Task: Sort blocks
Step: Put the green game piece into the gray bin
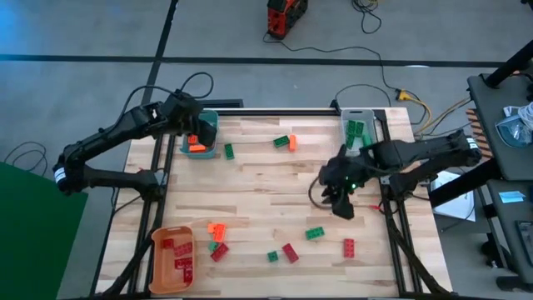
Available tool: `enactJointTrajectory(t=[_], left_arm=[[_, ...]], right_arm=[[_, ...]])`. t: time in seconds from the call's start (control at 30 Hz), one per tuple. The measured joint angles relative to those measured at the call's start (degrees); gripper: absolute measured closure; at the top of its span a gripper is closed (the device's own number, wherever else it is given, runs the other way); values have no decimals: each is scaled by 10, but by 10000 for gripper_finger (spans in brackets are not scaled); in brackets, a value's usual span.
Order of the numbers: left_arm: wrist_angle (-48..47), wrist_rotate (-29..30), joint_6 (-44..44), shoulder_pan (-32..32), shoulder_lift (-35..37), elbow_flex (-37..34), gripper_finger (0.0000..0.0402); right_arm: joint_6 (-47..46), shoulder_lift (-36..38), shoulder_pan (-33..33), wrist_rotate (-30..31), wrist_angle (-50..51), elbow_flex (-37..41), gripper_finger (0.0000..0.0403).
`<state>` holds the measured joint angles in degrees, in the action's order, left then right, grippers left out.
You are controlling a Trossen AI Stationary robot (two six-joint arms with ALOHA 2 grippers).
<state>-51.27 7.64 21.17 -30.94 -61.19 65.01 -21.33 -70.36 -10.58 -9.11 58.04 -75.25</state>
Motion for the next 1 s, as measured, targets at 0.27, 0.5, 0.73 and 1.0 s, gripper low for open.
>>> enactJointTrajectory(t=[0.27,0.5,0.73,1.0], left_arm=[[7,5,-10,0,0,0,245],[7,8,-12,0,0,0,245],[7,8,-12,0,0,0,245],[-3,8,-12,0,0,0,245]], right_arm=[[69,-73,-93,34,3,3,190],[103,-172,-124,34,-1,6,160],[137,-245,-120,29,-62,38,151],[95,-261,-126,16,-195,123,161]])
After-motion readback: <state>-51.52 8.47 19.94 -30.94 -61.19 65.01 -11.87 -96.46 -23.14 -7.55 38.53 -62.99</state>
